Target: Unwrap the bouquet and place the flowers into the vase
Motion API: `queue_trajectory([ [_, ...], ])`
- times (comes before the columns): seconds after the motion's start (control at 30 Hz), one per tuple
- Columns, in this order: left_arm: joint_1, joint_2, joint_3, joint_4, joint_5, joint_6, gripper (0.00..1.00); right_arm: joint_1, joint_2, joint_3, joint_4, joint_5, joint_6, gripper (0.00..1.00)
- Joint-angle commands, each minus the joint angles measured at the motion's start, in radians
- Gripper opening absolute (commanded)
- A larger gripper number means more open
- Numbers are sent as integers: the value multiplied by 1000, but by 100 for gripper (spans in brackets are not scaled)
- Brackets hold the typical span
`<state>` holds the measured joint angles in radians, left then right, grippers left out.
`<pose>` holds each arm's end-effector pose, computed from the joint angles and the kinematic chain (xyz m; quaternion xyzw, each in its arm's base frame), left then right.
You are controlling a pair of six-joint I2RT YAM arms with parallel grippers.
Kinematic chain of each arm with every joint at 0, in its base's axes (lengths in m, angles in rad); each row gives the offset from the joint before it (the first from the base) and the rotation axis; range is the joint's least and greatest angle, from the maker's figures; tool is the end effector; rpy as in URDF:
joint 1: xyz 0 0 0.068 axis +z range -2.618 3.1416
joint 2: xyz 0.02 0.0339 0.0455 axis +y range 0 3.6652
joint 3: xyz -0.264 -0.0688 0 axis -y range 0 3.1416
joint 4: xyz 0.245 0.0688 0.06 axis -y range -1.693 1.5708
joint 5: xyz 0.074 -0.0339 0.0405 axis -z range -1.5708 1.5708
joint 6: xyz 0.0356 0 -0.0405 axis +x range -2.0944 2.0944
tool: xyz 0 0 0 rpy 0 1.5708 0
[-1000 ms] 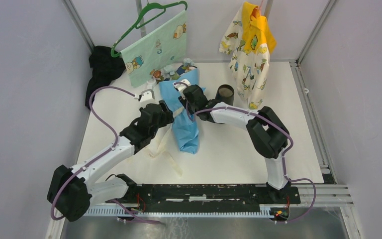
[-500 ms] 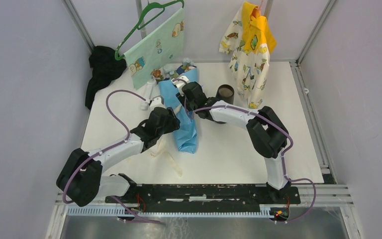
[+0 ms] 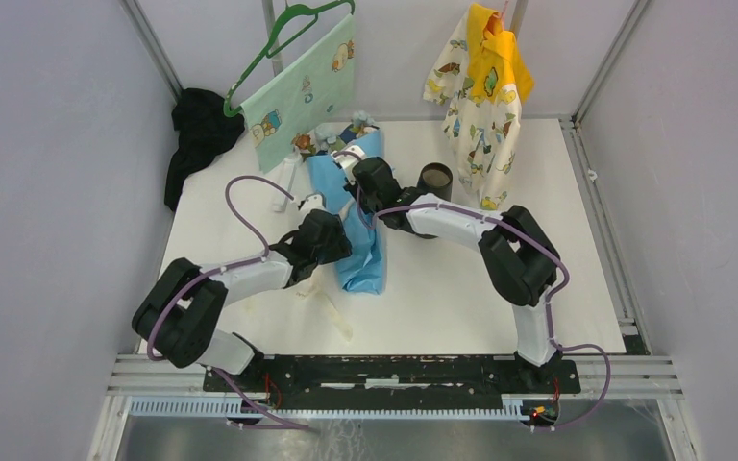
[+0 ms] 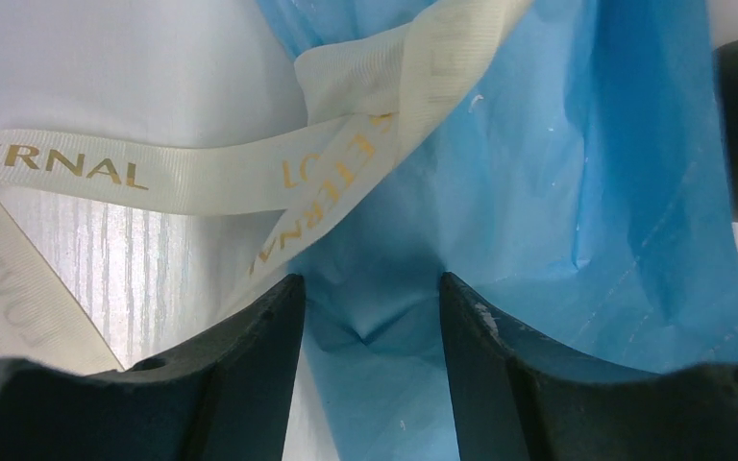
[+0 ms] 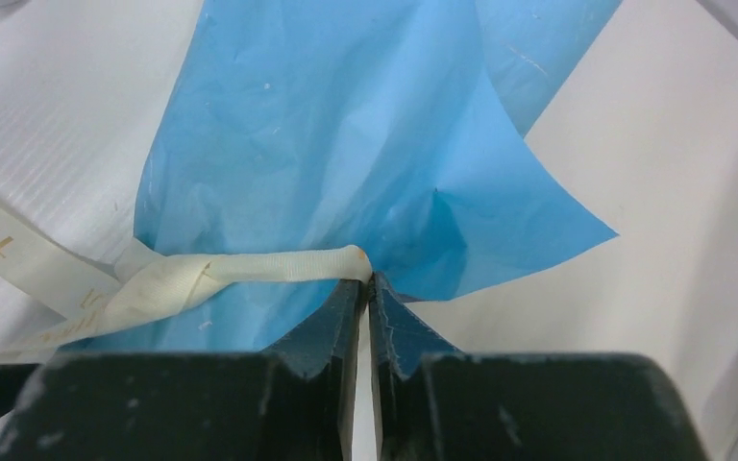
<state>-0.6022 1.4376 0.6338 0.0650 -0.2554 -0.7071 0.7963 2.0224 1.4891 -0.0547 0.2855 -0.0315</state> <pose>0.2345 -0.1503 0.1674 -0.0990 0.9033 -0.1516 0.3889 0.3335 0.3266 0.2182 -0.2895 0.8260 0.0579 0.4801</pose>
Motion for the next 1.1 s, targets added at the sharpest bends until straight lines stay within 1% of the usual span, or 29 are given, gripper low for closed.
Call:
queue_trajectory([
  [0.0, 0, 55, 18, 53, 1, -35, 60, -5, -140, -27, 76, 6, 12, 12],
  [0.4, 0, 157, 48, 52, -17, -32, 60, -5, -469, -200, 110, 38, 6, 13],
  [0.47, 0, 165, 51, 50, -18, -32, 60, -6, -508, -217, 105, 32, -10, 16],
  [0.5, 1, 165, 52, 49, -18, -32, 59, -5, -513, -215, 89, 30, -18, 24],
  [0.57, 0, 159, 53, 48, -20, -32, 59, -4, -499, -205, 57, 8, -36, 40],
  [0.63, 1, 147, 51, 44, -25, -30, 59, -5, -466, -216, 57, -18, -37, 49],
  [0.73, 0, 118, 54, 19, -47, -32, 59, -5, -413, -239, 56, -47, -19, 51],
  [0.83, 1, 49, 39, -8, -75, -40, 59, -5, -353, -240, 56, -92, -19, 52],
  [1.07, 0, -88, 13, -59, -153, -47, 60, -2, -223, -142, -13, -150, -36, 55],
])
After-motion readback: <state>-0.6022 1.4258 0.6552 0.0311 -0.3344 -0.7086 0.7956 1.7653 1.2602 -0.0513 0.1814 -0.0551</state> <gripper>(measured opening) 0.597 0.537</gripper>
